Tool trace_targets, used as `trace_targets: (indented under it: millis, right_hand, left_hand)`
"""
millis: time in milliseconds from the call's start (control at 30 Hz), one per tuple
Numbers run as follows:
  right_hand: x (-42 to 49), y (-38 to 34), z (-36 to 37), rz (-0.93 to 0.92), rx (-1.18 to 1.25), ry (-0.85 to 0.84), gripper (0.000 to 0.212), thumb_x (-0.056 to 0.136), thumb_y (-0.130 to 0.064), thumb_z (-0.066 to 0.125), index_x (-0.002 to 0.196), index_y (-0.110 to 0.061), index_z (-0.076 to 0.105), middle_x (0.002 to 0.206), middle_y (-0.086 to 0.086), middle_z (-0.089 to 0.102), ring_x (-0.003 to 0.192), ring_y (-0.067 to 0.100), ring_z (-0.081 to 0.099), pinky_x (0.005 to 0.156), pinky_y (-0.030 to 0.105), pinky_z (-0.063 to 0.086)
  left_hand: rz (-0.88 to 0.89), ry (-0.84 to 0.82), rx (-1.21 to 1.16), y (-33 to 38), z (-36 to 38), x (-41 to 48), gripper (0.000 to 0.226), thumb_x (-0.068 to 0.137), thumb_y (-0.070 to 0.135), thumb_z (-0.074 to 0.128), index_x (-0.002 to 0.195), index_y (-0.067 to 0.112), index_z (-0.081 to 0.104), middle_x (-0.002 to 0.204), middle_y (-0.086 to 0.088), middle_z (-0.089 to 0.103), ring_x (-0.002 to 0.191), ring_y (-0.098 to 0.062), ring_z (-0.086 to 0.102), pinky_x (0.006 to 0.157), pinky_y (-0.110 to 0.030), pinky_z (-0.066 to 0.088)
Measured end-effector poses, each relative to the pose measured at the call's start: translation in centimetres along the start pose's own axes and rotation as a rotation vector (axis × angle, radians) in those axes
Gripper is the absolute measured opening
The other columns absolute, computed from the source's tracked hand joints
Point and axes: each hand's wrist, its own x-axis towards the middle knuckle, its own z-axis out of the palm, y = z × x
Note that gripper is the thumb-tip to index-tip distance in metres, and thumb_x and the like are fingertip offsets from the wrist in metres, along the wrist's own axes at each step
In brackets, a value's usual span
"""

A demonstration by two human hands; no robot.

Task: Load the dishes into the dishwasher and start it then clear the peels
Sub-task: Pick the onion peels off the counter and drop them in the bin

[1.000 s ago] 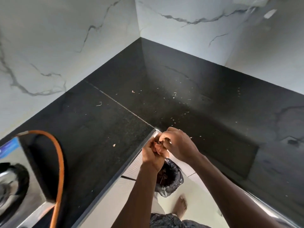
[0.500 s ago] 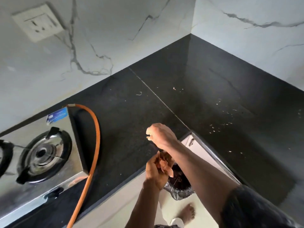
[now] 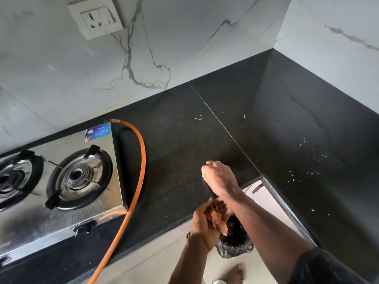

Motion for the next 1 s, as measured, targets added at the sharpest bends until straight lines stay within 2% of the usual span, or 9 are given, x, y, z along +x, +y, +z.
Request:
trace_targets:
  millis: [167, 267, 333, 467, 600, 700, 833, 900, 1000]
  right_hand:
    - [-0.7, 0.5, 0.2, -0.036, 0.006, -0.016, 0.012, 0.096, -0.014, 0.060, 0.104, -0.011, 0.068, 0.103, 0.005, 0.067, 0.092, 0.021, 0.066, 0.074, 0.032, 0.052]
    - [-1.3, 1.2, 0.1, 0.004, 0.027, -0.053, 0.015, 0.098, -0.017, 0.057, 0.108, -0.011, 0.066, 0.106, 0.006, 0.066, 0.094, 0.021, 0.065, 0.076, 0.030, 0.051]
    - [-2.1, 2.1, -0.2, 0.075, 0.081, -0.049, 0.013, 0.096, -0.018, 0.057, 0.103, -0.014, 0.066, 0.103, 0.004, 0.067, 0.092, 0.019, 0.066, 0.072, 0.027, 0.045]
    - [-4.2, 4.2, -1.4, 0.149, 0.225, -0.008, 0.004, 0.093, -0.023, 0.059, 0.091, -0.021, 0.057, 0.095, -0.005, 0.063, 0.083, 0.013, 0.060, 0.069, 0.021, 0.036]
    - [-7.7, 4.6, -3.6, 0.101, 0.320, -0.026, 0.018, 0.092, -0.024, 0.064, 0.086, -0.026, 0.046, 0.085, -0.013, 0.053, 0.075, 0.005, 0.049, 0.063, 0.017, 0.030]
    - [-10.4, 4.6, -4.3, 0.122, 0.360, -0.044, 0.019, 0.090, -0.028, 0.064, 0.082, -0.029, 0.047, 0.080, -0.014, 0.053, 0.072, 0.004, 0.049, 0.061, 0.016, 0.034]
    - [-13.1, 5.0, -4.9, 0.120, 0.361, -0.026, 0.007, 0.095, -0.033, 0.059, 0.093, -0.030, 0.053, 0.090, -0.013, 0.057, 0.079, 0.004, 0.052, 0.065, 0.014, 0.034]
    - [-14.0, 5.3, -4.9, 0.127, 0.362, 0.010, 0.011, 0.098, -0.035, 0.054, 0.104, -0.027, 0.059, 0.100, -0.012, 0.061, 0.086, 0.006, 0.054, 0.071, 0.017, 0.039]
    - [-15.3, 5.7, -4.8, 0.153, 0.353, 0.029, 0.027, 0.101, -0.041, 0.046, 0.109, -0.025, 0.066, 0.105, -0.009, 0.063, 0.091, 0.008, 0.056, 0.079, 0.023, 0.049]
  left_hand:
    - [-0.015, 0.029, 0.042, -0.3, 0.0, 0.7, 0.032, 0.077, 0.020, 0.073, 0.099, -0.004, 0.072, 0.083, -0.012, 0.059, 0.066, -0.022, 0.054, 0.075, -0.037, 0.059]
    - [-0.020, 0.030, 0.044, -0.6, 0.4, 0.9, 0.038, 0.078, 0.022, 0.073, 0.106, -0.005, 0.071, 0.088, -0.014, 0.061, 0.071, -0.024, 0.053, 0.079, -0.040, 0.059]
    - [-0.021, 0.010, 0.031, -0.8, 0.8, 0.9, 0.035, 0.088, 0.020, 0.062, 0.108, -0.009, 0.068, 0.092, -0.021, 0.066, 0.077, -0.030, 0.064, 0.077, -0.042, 0.061]
    - [-0.019, -0.029, 0.017, -1.1, 1.7, 0.6, 0.035, 0.101, 0.018, 0.047, 0.101, -0.011, 0.065, 0.080, -0.023, 0.068, 0.064, -0.030, 0.070, 0.067, -0.037, 0.063]
    - [-0.002, 0.013, 0.049, -1.4, 2.4, 0.9, 0.028, 0.098, 0.015, 0.049, 0.089, -0.008, 0.064, 0.057, -0.013, 0.061, 0.042, -0.019, 0.058, 0.060, -0.035, 0.060]
    - [0.007, 0.055, 0.122, -2.0, 2.8, 1.6, 0.024, 0.091, 0.015, 0.056, 0.071, 0.003, 0.057, 0.045, -0.006, 0.046, 0.038, -0.015, 0.044, 0.051, -0.029, 0.053]
    - [-0.027, 0.017, 0.190, -3.0, 3.1, 2.5, 0.023, 0.086, 0.019, 0.062, 0.067, 0.009, 0.055, 0.050, -0.001, 0.043, 0.042, -0.012, 0.038, 0.046, -0.026, 0.033]
    - [-0.041, 0.026, 0.220, -3.5, 3.3, 3.0, 0.022, 0.085, 0.020, 0.062, 0.067, 0.008, 0.057, 0.051, -0.001, 0.045, 0.044, -0.012, 0.039, 0.047, -0.027, 0.033]
    - [-0.056, 0.032, 0.261, -4.4, 4.0, 3.2, 0.020, 0.084, 0.023, 0.064, 0.080, 0.003, 0.066, 0.069, -0.009, 0.054, 0.060, -0.019, 0.051, 0.057, -0.031, 0.042]
